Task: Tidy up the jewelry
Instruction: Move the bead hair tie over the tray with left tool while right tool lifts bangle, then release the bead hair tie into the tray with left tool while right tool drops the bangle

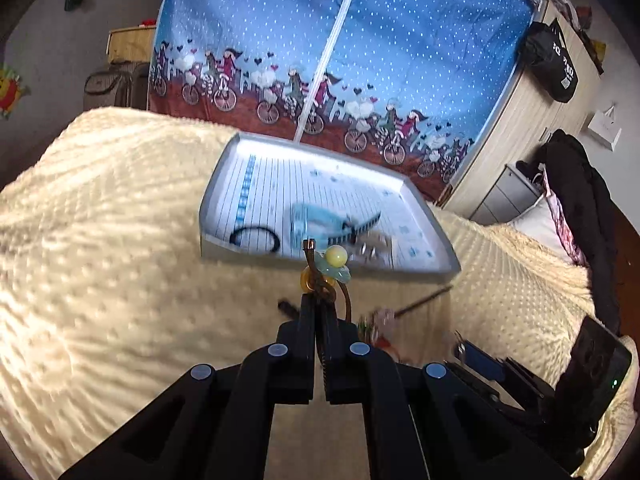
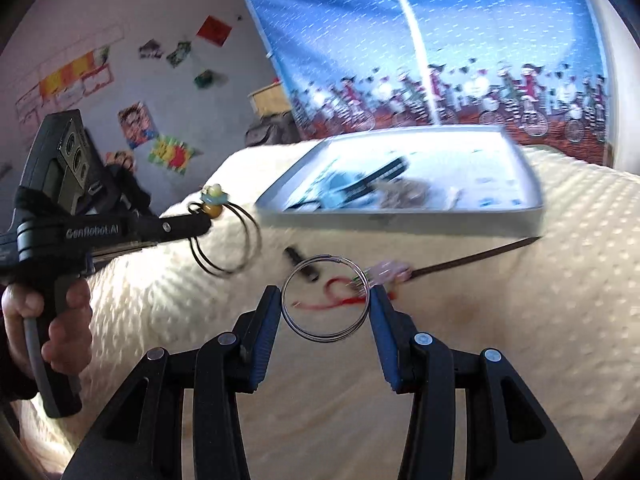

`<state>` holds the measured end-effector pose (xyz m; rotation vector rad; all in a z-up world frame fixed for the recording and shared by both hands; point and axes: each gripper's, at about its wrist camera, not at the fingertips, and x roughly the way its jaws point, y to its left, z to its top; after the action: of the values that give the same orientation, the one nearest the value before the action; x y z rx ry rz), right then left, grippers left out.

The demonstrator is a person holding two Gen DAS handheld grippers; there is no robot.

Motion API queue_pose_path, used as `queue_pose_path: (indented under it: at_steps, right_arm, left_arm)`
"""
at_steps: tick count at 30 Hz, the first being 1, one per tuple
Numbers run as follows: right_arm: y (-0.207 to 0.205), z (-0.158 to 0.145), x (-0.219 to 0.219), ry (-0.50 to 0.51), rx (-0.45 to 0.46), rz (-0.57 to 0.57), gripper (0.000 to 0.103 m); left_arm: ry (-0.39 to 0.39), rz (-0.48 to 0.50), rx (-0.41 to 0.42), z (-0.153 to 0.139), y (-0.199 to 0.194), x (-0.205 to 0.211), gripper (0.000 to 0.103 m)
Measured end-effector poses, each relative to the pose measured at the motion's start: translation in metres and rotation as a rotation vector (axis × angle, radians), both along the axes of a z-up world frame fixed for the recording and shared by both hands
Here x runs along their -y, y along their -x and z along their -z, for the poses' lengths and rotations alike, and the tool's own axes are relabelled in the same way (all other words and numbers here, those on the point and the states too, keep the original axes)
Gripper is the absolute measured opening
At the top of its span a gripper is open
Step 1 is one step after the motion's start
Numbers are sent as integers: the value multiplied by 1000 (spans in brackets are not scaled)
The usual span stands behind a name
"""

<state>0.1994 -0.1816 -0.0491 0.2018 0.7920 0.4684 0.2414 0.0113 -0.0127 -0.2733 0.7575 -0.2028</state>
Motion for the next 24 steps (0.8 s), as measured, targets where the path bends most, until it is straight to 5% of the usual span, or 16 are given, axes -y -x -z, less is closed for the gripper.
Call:
queue_pose_path:
  at_steps: [7, 17, 24]
  right_arm:
    - [-29, -3, 38, 15, -7, 126, 40]
    - [-137, 14, 38, 49, -42, 183, 40]
    - [-166, 42, 20, 107, -114, 197, 40]
  left_arm:
    - [-55, 20, 15, 2, -52, 3, 3]
    - [-122, 27, 0, 29, -103, 1, 3]
    - [-79, 11, -53, 47, -119, -10, 3]
